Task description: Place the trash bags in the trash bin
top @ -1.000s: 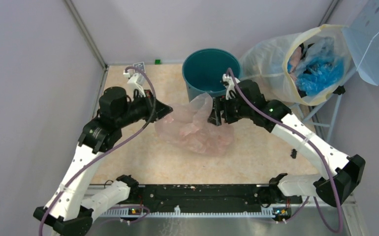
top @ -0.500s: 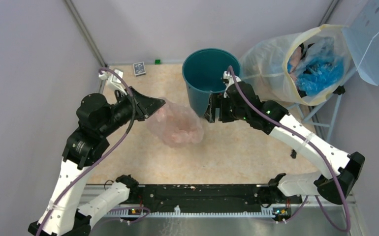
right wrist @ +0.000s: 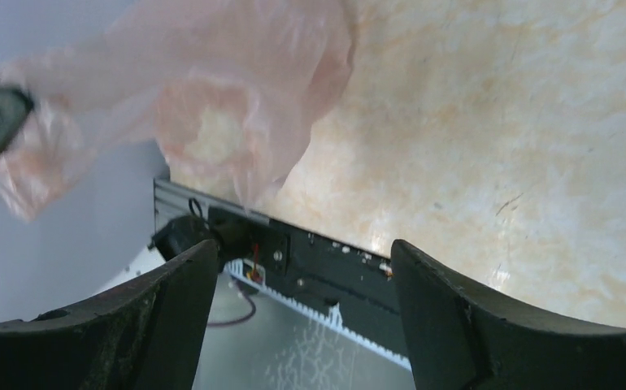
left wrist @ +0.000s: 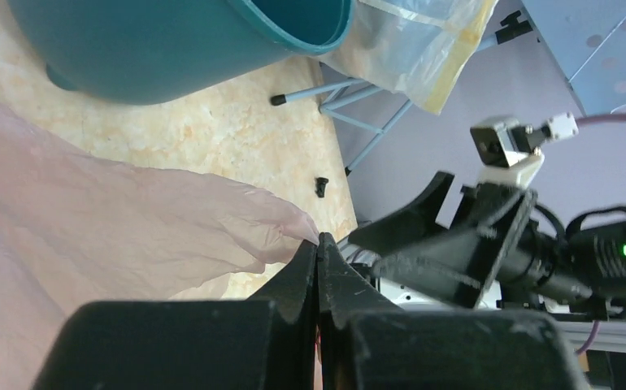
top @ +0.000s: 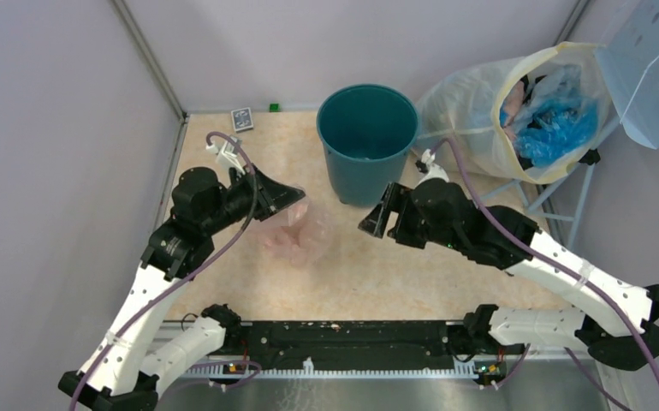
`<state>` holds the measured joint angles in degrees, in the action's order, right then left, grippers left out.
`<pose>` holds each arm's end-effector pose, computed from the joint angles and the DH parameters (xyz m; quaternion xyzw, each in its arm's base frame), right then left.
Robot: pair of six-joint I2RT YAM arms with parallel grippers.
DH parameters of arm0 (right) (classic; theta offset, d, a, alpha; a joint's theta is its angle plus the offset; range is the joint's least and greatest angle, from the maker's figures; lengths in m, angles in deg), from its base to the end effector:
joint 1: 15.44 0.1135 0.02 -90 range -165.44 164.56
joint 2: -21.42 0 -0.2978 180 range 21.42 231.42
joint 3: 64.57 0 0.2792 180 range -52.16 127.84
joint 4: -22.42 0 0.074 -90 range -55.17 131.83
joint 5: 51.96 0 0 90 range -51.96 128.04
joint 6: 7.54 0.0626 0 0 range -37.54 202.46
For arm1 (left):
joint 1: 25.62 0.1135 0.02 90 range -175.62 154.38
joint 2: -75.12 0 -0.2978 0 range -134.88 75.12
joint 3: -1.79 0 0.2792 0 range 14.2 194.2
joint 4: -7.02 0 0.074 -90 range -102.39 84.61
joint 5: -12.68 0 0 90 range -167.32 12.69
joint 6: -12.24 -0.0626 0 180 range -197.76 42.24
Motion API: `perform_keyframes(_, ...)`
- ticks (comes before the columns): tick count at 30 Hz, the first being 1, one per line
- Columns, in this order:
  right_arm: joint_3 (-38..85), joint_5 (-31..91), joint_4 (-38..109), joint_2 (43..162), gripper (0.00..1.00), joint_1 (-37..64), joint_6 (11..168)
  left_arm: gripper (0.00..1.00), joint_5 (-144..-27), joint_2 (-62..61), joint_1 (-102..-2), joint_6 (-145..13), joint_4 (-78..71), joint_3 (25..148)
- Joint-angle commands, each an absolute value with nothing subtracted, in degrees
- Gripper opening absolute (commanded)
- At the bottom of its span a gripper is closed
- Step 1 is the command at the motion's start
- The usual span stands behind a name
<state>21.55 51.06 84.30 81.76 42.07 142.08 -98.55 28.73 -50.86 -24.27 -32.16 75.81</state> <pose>0.1371 0.1891 0.4142 0.0677 0.8846 0.3315 0.3211 0.1637 -0.1022 0.4321 -0.0728 0.7668 -0.5045 0.3900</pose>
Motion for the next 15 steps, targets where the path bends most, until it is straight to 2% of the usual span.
perform_keyframes(1,19.16,55.62,79.74,82.7,0.78,50.84,146.92,0.0,-100.3,28.49,-51.09,-22.71,-25.97,75.73)
perform_keyframes(5,21.13,59.5,77.6,89.82,0.79,55.7,141.84,0.0,-101.66,27.34,-51.11,-22.96,-26.06,76.83)
perform_keyframes(10,18.63,62.7,69.05,94.18,0.75,56.3,137.37,0.0,-101.06,27.49,-51.06,-23.84,-27.31,78.18)
perform_keyframes(15,15.19,65.93,60.0,96.21,0.6,55.3,136.16,0.0,-101.86,25.66,-51.11,-26.62,-30.13,82.13)
